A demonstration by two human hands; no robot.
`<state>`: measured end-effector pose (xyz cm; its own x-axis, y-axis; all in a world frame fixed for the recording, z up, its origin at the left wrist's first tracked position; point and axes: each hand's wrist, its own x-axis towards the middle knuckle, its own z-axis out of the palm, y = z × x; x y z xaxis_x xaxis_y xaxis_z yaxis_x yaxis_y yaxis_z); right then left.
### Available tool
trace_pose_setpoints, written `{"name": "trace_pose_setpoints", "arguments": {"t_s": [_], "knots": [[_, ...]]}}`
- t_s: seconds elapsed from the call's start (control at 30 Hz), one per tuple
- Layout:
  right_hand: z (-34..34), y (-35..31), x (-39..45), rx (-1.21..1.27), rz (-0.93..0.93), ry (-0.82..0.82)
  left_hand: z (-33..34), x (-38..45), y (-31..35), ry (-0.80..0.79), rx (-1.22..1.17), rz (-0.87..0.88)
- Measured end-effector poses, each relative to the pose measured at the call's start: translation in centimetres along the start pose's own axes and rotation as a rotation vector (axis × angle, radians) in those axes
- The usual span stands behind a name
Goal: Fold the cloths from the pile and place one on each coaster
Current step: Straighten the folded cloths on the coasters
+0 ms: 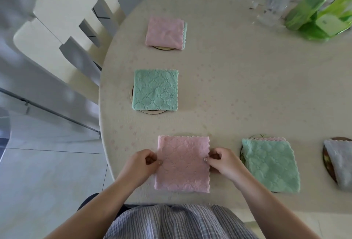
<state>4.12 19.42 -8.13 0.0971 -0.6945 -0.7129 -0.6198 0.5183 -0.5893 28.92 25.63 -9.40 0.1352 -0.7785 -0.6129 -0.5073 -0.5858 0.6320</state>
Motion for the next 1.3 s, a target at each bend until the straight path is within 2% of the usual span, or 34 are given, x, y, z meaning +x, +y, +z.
{"name": "trace_pose_setpoints", "arguments": {"t_s": [0.1, 0.17, 0.23, 0.37, 0.5, 0.67, 1.03, 1.3], "knots": [[-0.8, -1.6, 0.3, 0.027, -0.037, 0.112, -1.9, 1.0, 0.5, 0.070, -0.121, -0.036], [-1.1, -3.3, 1.4, 0.071, -0.110, 0.207, -3.8, 2.4, 1.0, 0.169, -0.311, -0.085], [-0.7, -5.5, 3.1, 0.112, -0.193, 0.218, -6.0, 4.4, 1.5, 0.281, -0.408, -0.094], [0.7, -10.0, 7.0, 0.131, -0.289, 0.172, -9.4, 8.5, 2.5, 0.429, -0.291, -0.074], [1.5, -12.4, 10.2, -0.012, -0.252, 0.120, -9.9, 11.2, 3.7, 0.436, -0.153, -0.055], [2.1, -14.2, 12.5, -0.073, -0.254, 0.158, -9.6, 13.2, 3.7, 0.411, -0.187, -0.039], [3.5, -14.8, 13.4, -0.119, -0.276, 0.118, -10.3, 13.2, 3.3, 0.416, -0.232, 0.008], [3.6, -14.5, 13.3, -0.120, -0.249, 0.071, -10.7, 13.0, 3.3, 0.331, -0.236, -0.045]]}}
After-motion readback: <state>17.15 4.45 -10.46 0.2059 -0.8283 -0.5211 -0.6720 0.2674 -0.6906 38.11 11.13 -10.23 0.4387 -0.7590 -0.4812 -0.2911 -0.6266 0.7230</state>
